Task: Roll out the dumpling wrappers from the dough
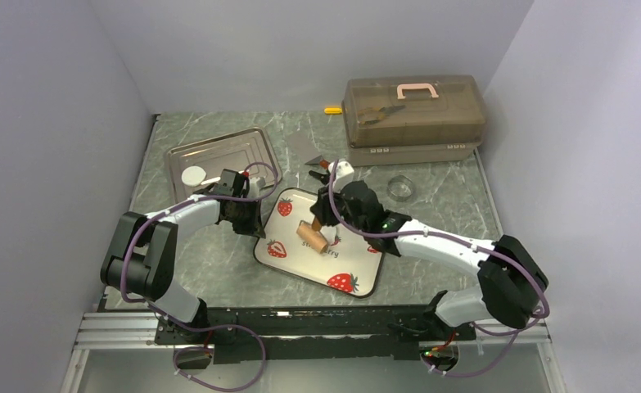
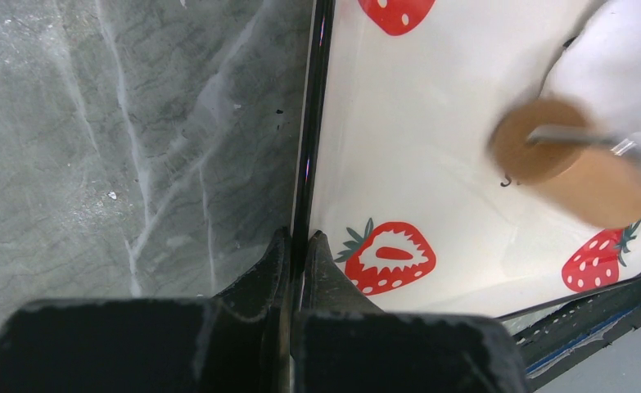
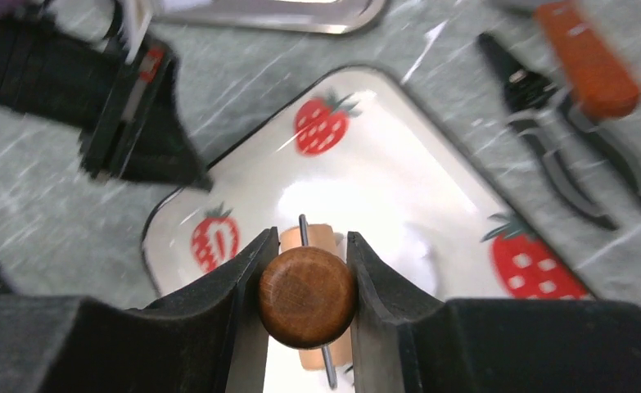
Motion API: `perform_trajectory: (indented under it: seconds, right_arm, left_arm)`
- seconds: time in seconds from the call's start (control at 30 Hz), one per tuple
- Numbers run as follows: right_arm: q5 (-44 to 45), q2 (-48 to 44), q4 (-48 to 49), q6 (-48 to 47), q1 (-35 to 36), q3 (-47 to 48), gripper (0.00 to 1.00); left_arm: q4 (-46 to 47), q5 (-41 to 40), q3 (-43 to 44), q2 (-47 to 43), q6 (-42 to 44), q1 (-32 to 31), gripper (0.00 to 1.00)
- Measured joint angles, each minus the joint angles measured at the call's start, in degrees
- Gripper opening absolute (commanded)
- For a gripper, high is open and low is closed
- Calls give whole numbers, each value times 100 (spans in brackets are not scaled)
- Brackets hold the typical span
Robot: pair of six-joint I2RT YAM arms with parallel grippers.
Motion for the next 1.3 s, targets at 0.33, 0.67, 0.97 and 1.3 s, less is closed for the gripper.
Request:
perform_trajectory:
  seconds: [0.33,0.67,0.97,1.3]
  right_arm:
    - [-315,-332,-162,457,361,-278,0]
    - [-1220,-129,-743,7,-518,1698,0]
    - [-610,634,-1016,-319,-645,1462,0]
    - [-557,579,581,529,94,13,0]
  left_arm:
    - [-2,24,-2,0,0,15,0]
    - [-2,24,-2,0,2,31,0]
    - [-2,24,-4,0,4,31,0]
    - [13,28,-24,0,7,39,0]
